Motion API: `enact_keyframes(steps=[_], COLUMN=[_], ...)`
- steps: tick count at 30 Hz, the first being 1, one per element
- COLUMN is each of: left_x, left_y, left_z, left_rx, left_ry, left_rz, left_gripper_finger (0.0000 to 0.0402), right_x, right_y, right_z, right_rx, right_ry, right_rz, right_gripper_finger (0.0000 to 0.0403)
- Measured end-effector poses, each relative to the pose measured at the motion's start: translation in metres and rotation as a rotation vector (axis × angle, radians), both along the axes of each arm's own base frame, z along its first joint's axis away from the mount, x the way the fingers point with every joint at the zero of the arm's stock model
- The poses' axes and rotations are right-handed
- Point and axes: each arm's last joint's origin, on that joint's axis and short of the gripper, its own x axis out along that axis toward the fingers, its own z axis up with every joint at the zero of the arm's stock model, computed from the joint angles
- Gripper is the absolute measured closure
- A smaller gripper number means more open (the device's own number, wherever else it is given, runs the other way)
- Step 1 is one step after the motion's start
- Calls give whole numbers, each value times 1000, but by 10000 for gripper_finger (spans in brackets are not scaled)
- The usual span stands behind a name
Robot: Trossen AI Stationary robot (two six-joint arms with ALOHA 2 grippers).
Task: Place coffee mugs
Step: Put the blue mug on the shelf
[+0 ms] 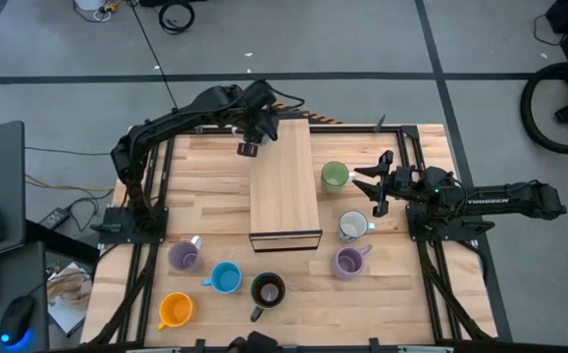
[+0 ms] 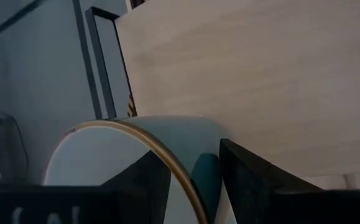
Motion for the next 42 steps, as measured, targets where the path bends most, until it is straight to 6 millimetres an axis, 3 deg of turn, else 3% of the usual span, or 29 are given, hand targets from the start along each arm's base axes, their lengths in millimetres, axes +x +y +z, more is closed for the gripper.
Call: enact_keyframes(steps=[18, 30, 42], left_x=[2, 0, 8], left_y=[3, 4, -11], left_z=[2, 2, 3], left_rx=[96, 180, 194], left_ry=[44, 109, 92], left_rz=[-160, -106, -54], left_gripper_finger=[260, 260, 258], right_x=[0, 0, 0], right_y=[0, 0, 0], right_z=[0, 0, 0], right_rx=[-3, -7, -7], right_ry=[1, 3, 3], right_rz=[0, -1, -1], right_gripper_finger=[238, 238, 238])
